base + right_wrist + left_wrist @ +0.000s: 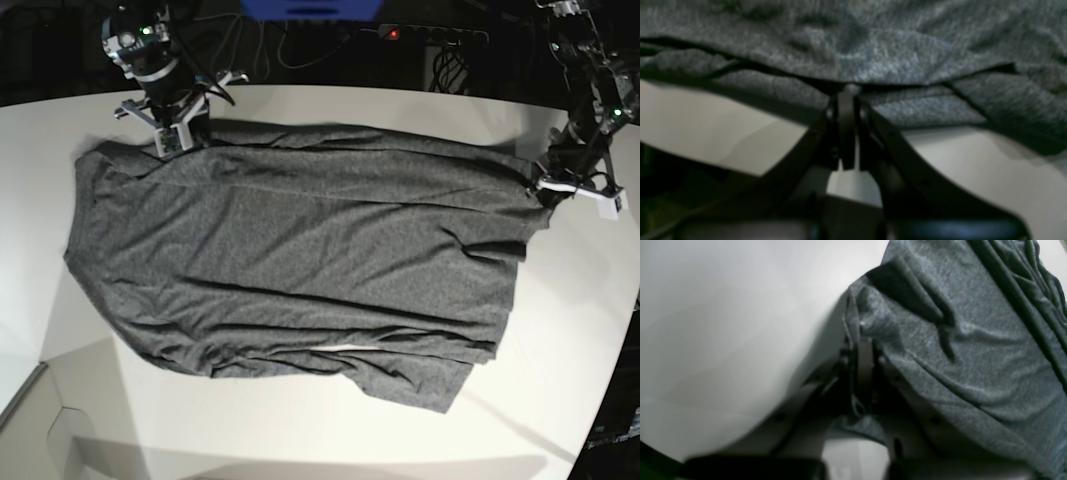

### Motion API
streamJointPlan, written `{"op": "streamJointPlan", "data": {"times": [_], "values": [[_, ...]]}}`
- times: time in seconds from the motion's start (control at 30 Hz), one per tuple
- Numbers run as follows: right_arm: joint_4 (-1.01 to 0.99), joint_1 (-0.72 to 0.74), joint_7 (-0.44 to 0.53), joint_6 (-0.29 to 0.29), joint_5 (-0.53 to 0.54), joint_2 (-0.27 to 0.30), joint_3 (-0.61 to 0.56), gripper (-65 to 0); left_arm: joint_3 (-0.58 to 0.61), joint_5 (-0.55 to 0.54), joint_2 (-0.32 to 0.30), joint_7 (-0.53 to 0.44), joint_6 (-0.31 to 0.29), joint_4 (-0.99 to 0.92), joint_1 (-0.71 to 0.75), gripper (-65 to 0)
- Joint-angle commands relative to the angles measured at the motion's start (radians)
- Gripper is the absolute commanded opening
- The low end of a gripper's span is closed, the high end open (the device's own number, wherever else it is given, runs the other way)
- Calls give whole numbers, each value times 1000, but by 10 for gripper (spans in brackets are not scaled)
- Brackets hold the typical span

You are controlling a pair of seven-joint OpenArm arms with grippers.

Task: Layout the t-shirt on the table in an organized manner, then fold the t-shirt properly
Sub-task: 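Hold the shirt edge with both grippers and tug it taut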

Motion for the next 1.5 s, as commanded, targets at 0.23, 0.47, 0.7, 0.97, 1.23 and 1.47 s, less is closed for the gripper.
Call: {"op": "streamJointPlan", "data": {"times": [0.23,0.47,0.7,0.97,1.23,1.47], "values": [[9,-39,65,-3,9,1,6,-650,-6,-11,-13,-20,-4,18,-8,-650],[-50,-38,67,-3,9,1,0,-650,-6,-11,-13,-20,-4,29,-6,-650],[0,-74,67,-1,9,9,-3,-635,-6,-11,-13,-20,-4,29,-3,-650],[35,-85,68,-1,9,11,6,-409,-2,-11,-13,-20,-4,29,-5,-650],[30,-33,48,-1,7,11,3,-377,-4,-11,-13,-20,-4,29,-3,-650],[-7,64,-59,-1,7,11,-1,-379,-6,-12,-13,-20,-4,29,-2,-650]]}}
